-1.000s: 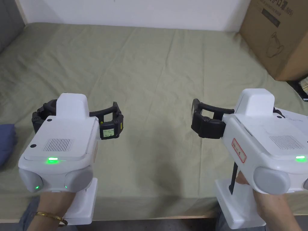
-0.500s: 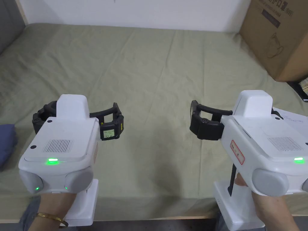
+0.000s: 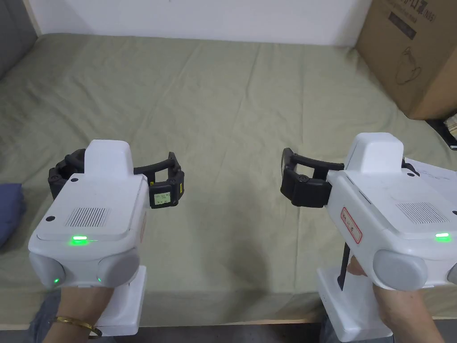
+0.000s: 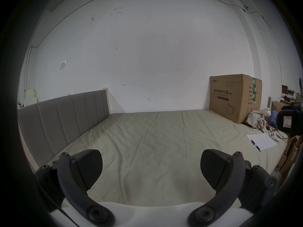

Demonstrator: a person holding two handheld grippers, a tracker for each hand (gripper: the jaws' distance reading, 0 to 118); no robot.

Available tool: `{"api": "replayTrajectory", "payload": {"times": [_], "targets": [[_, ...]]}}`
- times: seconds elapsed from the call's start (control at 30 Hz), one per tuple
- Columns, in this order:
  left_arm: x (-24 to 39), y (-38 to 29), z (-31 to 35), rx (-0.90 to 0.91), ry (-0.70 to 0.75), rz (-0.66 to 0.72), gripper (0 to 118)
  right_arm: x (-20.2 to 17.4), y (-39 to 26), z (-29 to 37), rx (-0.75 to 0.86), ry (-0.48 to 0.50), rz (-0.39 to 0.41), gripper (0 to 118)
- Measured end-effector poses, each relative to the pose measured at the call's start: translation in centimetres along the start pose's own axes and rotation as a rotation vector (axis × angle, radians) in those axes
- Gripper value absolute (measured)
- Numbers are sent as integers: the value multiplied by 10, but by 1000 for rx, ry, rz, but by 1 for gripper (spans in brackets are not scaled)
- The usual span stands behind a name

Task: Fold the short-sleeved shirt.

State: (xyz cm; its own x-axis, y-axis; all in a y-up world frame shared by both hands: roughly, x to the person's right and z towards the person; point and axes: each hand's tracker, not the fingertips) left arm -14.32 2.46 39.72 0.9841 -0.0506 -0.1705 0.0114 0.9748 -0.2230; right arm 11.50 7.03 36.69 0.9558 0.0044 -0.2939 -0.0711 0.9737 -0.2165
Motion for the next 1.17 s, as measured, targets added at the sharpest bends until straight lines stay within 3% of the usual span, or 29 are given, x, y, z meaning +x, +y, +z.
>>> {"api": "replayTrajectory", "payload": {"times": [0.37,0.43,0.6,0.7,0.8,0.87,0.97,1.03,1.17], "targets": [[-1,0,-1,1,1,11,118,-4,5,-1,-12,-25,7,118],[0,2,0,-1,-3,15,118,-3,10,-7,-112,-45,2,118],[2,2,6,6,-19,43,118,1,25,-22,-439,-97,-196,117],[5,0,6,-5,-28,52,118,-3,28,-17,-553,-131,-232,117],[9,-3,7,-9,-31,36,118,-6,23,-8,-519,-45,-252,117],[10,-5,8,-13,-36,25,118,-7,19,-5,-505,-37,-271,117],[11,-8,8,-21,-38,19,118,-10,17,-4,-527,-41,-264,117],[11,-11,8,-28,-38,22,118,-13,15,-6,-532,-109,-210,117],[11,-17,5,-57,-36,27,118,-11,9,-7,-499,-136,-210,116]]}}
